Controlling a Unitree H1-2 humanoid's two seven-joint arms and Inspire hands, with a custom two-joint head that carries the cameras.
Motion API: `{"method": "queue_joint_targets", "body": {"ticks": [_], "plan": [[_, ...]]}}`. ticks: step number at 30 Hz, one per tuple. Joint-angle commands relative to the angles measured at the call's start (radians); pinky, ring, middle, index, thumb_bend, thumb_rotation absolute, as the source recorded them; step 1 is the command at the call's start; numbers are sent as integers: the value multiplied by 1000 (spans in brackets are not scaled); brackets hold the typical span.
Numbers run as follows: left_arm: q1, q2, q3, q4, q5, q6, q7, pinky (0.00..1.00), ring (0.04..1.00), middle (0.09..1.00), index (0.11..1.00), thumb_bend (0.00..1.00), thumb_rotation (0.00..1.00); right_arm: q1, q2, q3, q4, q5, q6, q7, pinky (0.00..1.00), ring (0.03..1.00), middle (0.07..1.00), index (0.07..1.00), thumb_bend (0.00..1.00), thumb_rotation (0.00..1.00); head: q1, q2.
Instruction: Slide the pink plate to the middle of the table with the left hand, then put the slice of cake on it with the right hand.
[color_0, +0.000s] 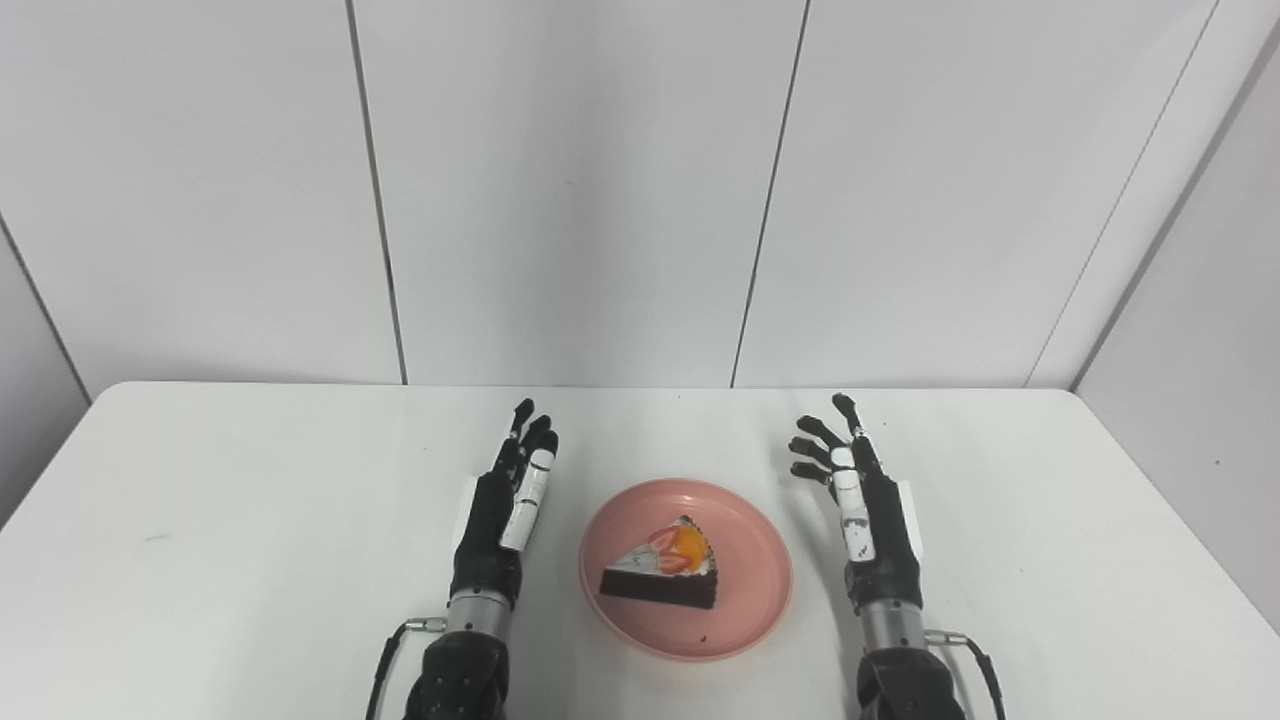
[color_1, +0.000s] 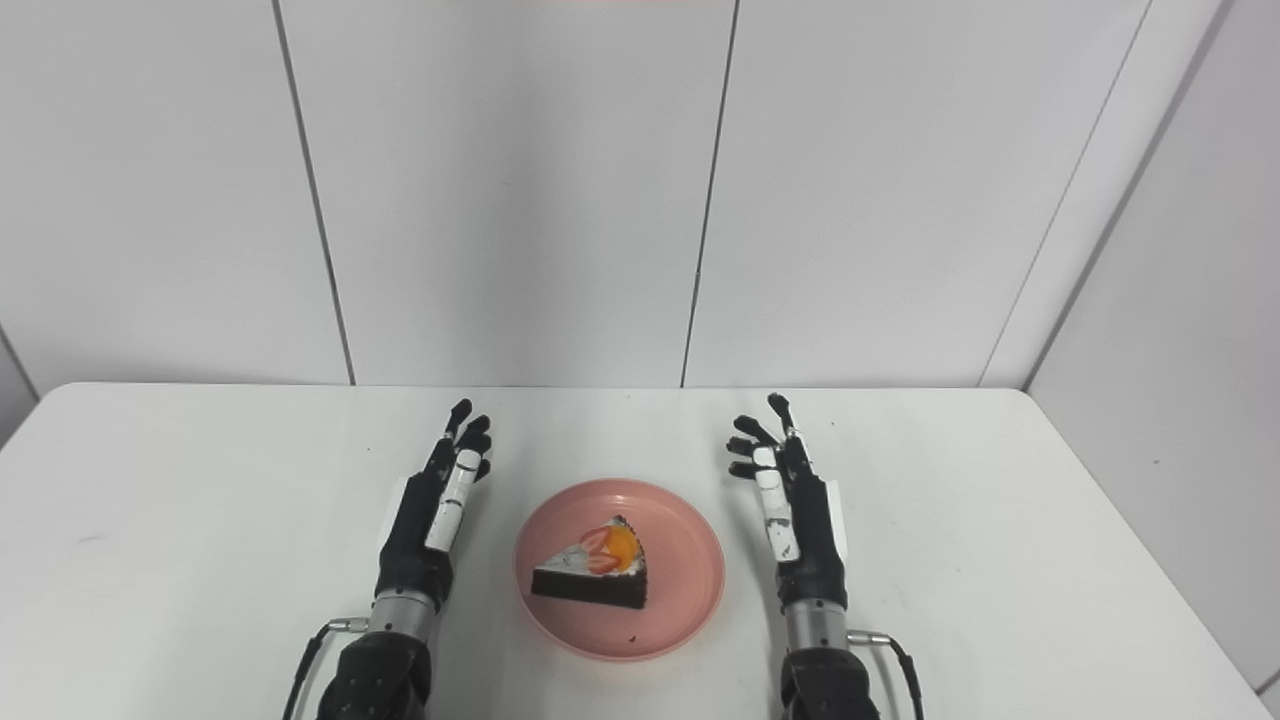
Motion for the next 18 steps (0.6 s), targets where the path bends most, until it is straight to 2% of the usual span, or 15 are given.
{"method": "queue_joint_targets", "body": {"ticks": [1, 6, 8, 9, 12, 18], "plan": [[59, 11, -3, 24, 27, 5, 23, 988, 980, 971, 960, 628, 892, -1, 12, -1, -10, 12, 3, 8, 693, 754, 800, 894, 771, 1000, 1, 2], [64, 8, -11, 7, 48, 13, 42, 959, 977, 978, 962, 606, 916, 6, 9, 9, -28, -9, 38, 3, 715, 768, 800, 883, 757, 1000, 3, 5], [65, 5, -12, 2, 48, 17, 44, 972, 981, 980, 966, 602, 922, 7, -1, 17, -25, -34, 45, 0, 776, 806, 831, 901, 748, 1000, 4, 6], [65, 4, -12, 1, 48, 18, 45, 965, 981, 980, 967, 608, 925, 7, -5, 20, -23, -42, 48, 0, 863, 867, 878, 921, 740, 1000, 5, 6], [62, 0, -9, 9, 44, 20, 45, 967, 983, 982, 970, 622, 917, 11, -19, 30, -29, -73, 76, 0, 989, 961, 947, 950, 760, 1000, 7, 6], [59, -2, -6, 13, 37, 24, 38, 970, 975, 976, 970, 609, 910, 18, -27, 41, -43, -73, 99, 26, 981, 961, 950, 956, 755, 1000, 8, 7]]}}
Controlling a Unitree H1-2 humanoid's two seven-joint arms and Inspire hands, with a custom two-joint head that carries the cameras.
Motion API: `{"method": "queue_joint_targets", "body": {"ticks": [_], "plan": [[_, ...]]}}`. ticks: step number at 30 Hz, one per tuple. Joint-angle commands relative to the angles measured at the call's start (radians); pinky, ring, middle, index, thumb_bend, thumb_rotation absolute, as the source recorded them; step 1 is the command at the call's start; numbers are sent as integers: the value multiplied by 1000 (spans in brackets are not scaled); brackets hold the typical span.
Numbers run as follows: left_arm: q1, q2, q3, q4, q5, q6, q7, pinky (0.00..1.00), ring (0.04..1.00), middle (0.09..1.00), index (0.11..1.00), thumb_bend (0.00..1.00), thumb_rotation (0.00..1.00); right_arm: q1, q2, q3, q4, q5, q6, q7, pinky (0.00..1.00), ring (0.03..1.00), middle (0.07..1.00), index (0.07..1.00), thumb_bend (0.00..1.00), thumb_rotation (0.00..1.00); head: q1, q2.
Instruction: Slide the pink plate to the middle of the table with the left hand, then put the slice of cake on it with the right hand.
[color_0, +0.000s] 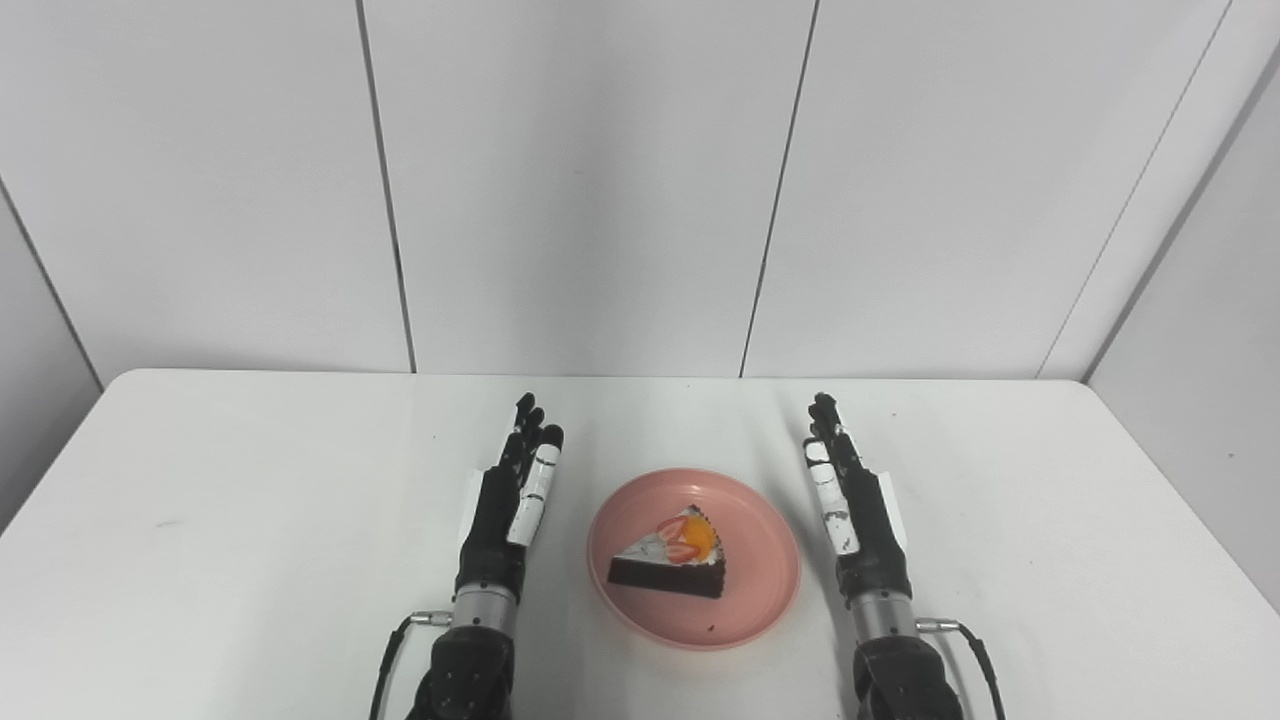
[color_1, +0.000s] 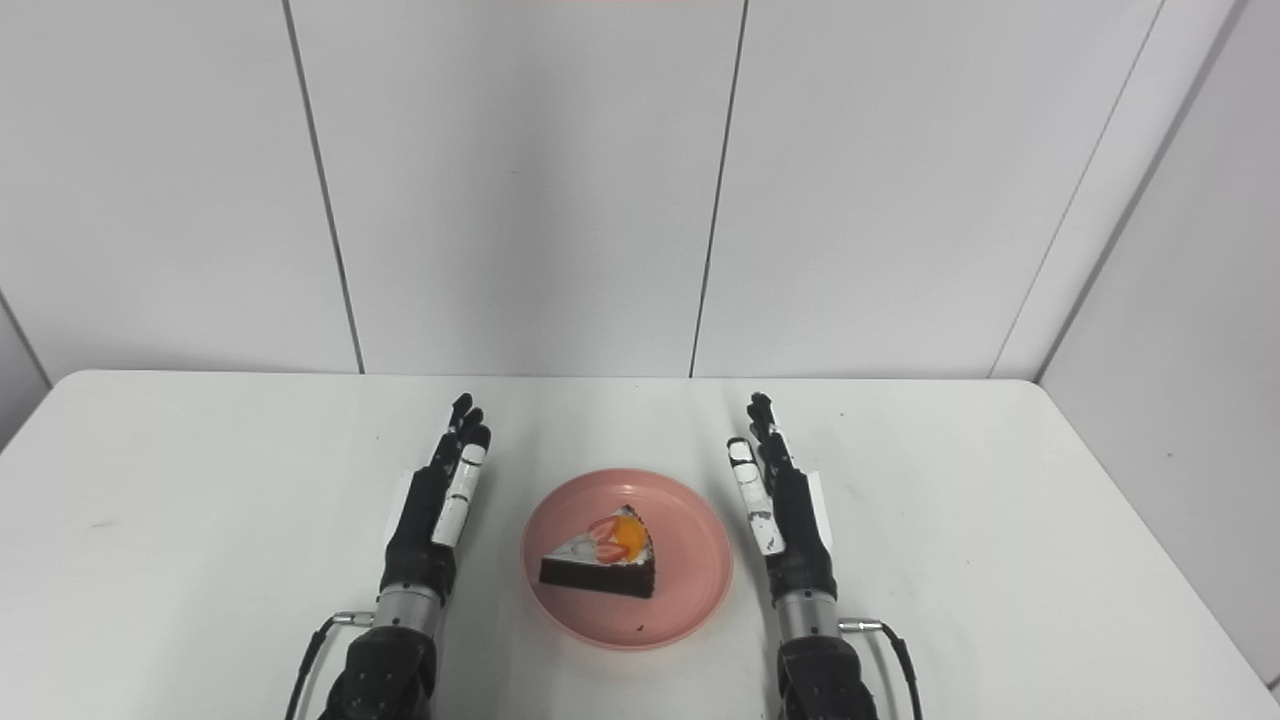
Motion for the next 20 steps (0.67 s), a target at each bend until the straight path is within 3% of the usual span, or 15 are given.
{"method": "queue_joint_targets", "body": {"ticks": [1, 9, 20], "plan": [[49, 4, 5, 32, -1, -2, 9, 969, 974, 974, 969, 610, 909, 5, -10, -1, -16, 4, 6, 14, 978, 961, 950, 955, 755, 1000, -3, 1], [46, 4, 6, 40, -26, -2, -8, 996, 975, 973, 975, 620, 891, 6, -4, -5, 6, 14, 5, 19, 938, 950, 954, 953, 703, 1000, 1, -1], [42, 7, -2, 42, -35, 8, -16, 1000, 968, 965, 977, 626, 900, 9, -3, -6, 19, 20, 17, 22, 938, 949, 946, 937, 747, 1000, -1, -4]]}}
